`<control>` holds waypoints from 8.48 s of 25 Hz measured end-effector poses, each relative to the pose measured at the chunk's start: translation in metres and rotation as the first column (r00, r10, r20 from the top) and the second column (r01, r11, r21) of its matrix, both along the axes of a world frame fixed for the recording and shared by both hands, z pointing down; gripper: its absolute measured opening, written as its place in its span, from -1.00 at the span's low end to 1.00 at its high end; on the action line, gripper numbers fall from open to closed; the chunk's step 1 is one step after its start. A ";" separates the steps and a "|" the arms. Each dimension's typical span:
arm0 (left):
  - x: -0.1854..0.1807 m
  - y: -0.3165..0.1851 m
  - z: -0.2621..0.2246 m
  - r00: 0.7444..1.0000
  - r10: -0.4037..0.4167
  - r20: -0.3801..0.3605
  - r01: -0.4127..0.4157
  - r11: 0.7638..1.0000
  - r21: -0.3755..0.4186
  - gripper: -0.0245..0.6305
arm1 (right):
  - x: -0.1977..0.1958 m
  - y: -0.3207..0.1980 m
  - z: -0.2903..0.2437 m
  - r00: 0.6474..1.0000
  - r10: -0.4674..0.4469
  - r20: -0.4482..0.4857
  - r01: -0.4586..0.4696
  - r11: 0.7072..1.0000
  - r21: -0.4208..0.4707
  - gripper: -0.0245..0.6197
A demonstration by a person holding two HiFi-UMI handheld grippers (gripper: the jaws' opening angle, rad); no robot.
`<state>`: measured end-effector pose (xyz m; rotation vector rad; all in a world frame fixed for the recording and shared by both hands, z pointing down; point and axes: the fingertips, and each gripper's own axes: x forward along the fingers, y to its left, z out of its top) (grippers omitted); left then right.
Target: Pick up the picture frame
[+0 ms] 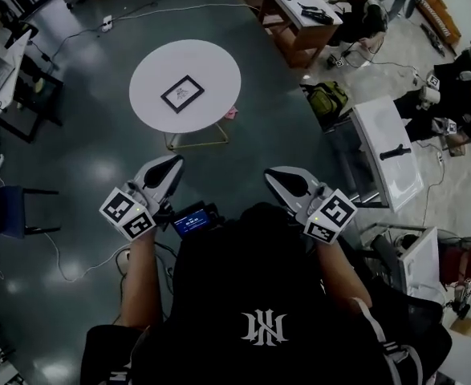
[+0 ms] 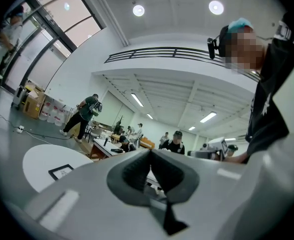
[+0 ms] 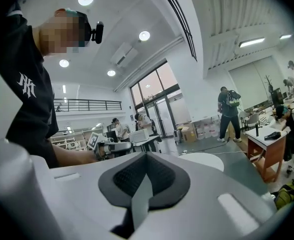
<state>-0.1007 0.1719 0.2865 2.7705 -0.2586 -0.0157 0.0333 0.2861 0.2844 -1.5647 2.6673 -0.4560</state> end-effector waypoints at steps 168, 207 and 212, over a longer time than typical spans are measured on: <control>0.041 -0.435 -0.133 0.544 -0.786 0.293 0.732 0.616 0.291 -0.68 | 0.043 -0.550 -0.112 0.970 -0.083 -0.228 0.128 0.974 0.188 -0.70; -0.048 -0.274 -0.334 0.762 -0.638 -0.108 0.586 0.609 0.534 -0.68 | -0.047 -0.360 -0.304 0.961 0.255 -0.111 -0.154 0.820 0.552 -0.71; -0.056 -0.258 -0.330 0.791 -0.598 -0.132 0.569 0.637 0.520 -0.68 | -0.056 -0.334 -0.302 0.957 0.274 -0.096 -0.181 0.821 0.542 -0.71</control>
